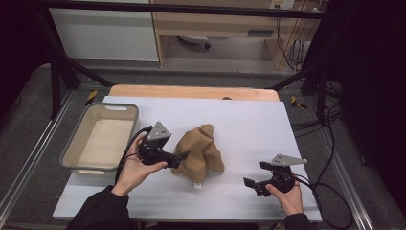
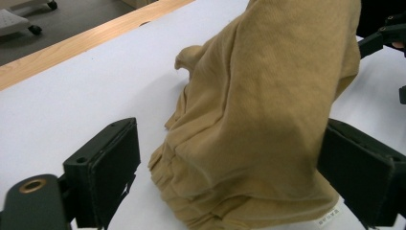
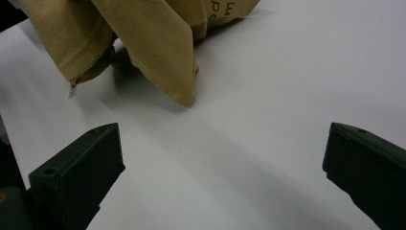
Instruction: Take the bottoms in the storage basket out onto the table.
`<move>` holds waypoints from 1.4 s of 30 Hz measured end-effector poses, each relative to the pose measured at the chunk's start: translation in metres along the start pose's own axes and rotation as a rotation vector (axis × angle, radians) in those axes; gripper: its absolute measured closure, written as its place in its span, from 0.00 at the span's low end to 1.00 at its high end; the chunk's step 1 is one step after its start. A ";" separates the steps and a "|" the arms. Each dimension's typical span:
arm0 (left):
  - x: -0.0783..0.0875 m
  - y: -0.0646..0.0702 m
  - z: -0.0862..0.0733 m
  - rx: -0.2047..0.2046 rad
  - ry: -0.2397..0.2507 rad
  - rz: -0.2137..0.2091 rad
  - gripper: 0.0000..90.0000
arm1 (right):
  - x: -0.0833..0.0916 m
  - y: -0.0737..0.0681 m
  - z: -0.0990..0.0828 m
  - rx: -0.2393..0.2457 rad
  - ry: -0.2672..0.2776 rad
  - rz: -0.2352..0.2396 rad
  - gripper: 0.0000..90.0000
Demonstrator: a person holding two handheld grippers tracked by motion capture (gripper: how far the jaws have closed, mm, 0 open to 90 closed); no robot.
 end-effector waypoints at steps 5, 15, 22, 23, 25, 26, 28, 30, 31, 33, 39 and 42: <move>0.008 -0.002 -0.001 -0.005 0.010 0.005 0.10 | 0.000 0.000 0.000 -0.001 0.000 0.000 0.01; 0.015 -0.012 -0.013 0.012 -0.003 0.028 0.09 | 0.000 0.000 0.000 -0.003 0.002 -0.001 0.01; 0.019 -0.019 -0.023 0.021 -0.019 0.033 0.09 | 0.000 0.000 0.000 -0.003 0.000 -0.004 0.01; 0.019 -0.020 -0.025 0.019 -0.021 0.035 0.09 | 0.001 0.000 0.000 -0.002 0.002 -0.003 0.01; 0.021 -0.023 -0.029 0.019 -0.025 0.040 0.09 | 0.001 0.000 0.000 0.000 0.005 -0.004 0.01; 0.021 -0.024 -0.031 0.020 -0.027 0.042 0.09 | 0.001 0.001 0.000 0.002 0.005 -0.004 0.01; 0.023 -0.027 -0.035 0.020 -0.032 0.051 0.09 | 0.001 0.000 0.000 -0.001 0.002 -0.002 0.01; 0.024 -0.030 -0.040 0.029 -0.036 0.051 0.09 | 0.001 0.000 0.000 0.000 0.002 -0.003 0.01; 0.025 -0.032 -0.042 0.031 -0.040 0.052 0.09 | 0.001 0.000 0.000 -0.001 0.002 -0.003 0.01; 0.027 -0.035 -0.046 0.035 -0.044 0.061 0.09 | 0.001 0.000 0.000 -0.001 0.002 -0.003 0.01; 0.033 -0.044 -0.057 0.048 -0.056 0.078 0.09 | 0.001 0.000 0.000 -0.001 0.001 -0.005 0.01; 0.036 -0.047 -0.062 0.052 -0.056 0.083 0.09 | 0.001 0.000 0.000 -0.001 0.000 -0.006 0.01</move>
Point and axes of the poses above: each handheld gripper's, and its own axes: x roughly backward along the jaws, z roughly out of its top, y roughly to its right, the point moved 1 cm from there along -x, roughly forward along the jaws, and after that the axes turned 9 degrees about x, right-handed, at the moved point
